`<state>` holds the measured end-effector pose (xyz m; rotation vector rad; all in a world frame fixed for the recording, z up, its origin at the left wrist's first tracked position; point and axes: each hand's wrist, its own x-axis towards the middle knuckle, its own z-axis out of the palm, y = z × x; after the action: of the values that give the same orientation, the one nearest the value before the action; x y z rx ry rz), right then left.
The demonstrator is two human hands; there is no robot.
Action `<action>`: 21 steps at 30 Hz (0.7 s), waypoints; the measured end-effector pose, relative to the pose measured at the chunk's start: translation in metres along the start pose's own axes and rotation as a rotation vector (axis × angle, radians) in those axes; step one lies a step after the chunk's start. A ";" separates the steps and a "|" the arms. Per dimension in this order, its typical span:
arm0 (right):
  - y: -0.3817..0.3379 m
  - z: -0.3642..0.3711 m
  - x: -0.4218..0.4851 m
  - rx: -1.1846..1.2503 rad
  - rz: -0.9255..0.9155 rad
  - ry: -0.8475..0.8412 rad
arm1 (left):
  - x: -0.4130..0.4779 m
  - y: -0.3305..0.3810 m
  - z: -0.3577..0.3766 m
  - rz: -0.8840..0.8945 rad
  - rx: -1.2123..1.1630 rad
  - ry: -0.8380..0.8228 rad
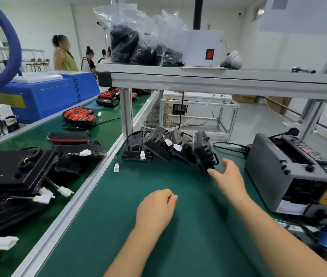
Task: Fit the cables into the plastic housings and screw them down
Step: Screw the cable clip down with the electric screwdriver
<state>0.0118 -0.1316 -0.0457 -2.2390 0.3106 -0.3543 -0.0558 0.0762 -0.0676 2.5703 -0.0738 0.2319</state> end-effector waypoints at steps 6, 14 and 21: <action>-0.016 0.019 0.042 -0.312 -0.084 0.043 | 0.012 0.012 0.027 0.055 0.057 -0.019; -0.023 0.037 0.066 -0.537 -0.056 0.028 | 0.009 0.003 0.046 0.086 0.164 0.028; -0.025 0.028 0.058 -0.469 -0.177 0.060 | 0.011 0.000 0.049 0.110 0.160 0.050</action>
<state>0.0782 -0.1157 -0.0357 -2.7298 0.2452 -0.4825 -0.0378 0.0500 -0.1065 2.7210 -0.1855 0.3560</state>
